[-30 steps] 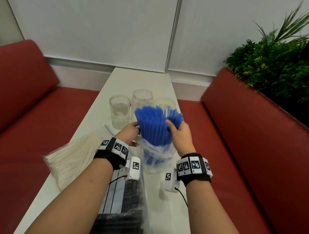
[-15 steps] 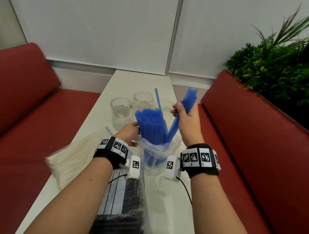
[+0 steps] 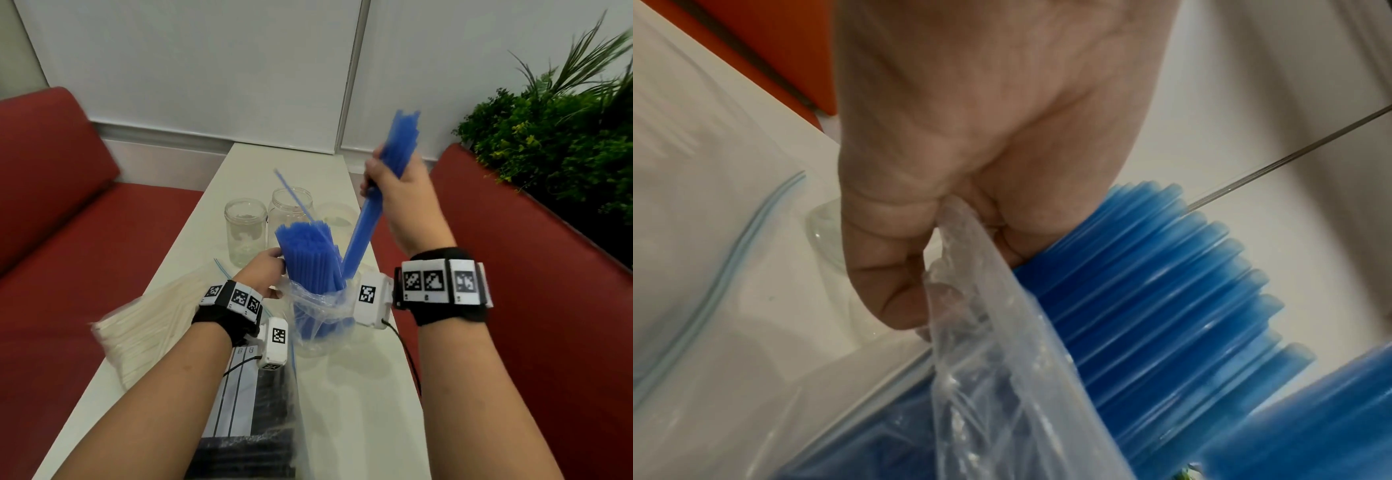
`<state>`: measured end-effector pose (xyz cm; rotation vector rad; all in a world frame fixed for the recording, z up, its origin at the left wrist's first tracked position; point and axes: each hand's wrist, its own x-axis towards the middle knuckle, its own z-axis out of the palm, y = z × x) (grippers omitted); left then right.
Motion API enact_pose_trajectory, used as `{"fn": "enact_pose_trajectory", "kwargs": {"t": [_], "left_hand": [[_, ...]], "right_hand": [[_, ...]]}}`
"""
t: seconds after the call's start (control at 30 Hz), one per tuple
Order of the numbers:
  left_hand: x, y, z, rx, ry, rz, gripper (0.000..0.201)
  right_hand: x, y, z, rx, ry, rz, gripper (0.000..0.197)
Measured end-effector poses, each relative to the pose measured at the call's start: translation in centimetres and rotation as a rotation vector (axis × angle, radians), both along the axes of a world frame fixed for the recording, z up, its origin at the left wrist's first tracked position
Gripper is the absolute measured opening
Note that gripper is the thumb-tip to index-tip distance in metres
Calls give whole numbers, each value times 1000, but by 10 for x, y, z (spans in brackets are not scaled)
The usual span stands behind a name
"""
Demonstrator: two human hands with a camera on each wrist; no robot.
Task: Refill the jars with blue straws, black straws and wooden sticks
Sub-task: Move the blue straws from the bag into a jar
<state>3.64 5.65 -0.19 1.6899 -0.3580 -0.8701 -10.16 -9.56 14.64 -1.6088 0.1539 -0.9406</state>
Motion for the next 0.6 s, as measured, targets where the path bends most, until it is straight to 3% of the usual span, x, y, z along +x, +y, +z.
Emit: {"fn": "enact_pose_trajectory", "kwargs": {"t": [0.1,0.23,0.33,0.5,0.6], "left_hand": [[-2,1,-1,-1,-19,-23,46],[-8,4,3,19,-38,-48,49],[-11,6,8,10,-38,-60,50],[-9,9,13,-4,-24,-62,48],[-8,10,12,-5,-21,-43,47]], "right_hand": [[4,10,-54,45,170,-35,15],[-6,19,-100,114,237,-69,13],[-7,16,-88,140,213,-85,12],[-9,7,-30,100,35,-77,8],[-11,11,-30,84,102,-50,7]]}}
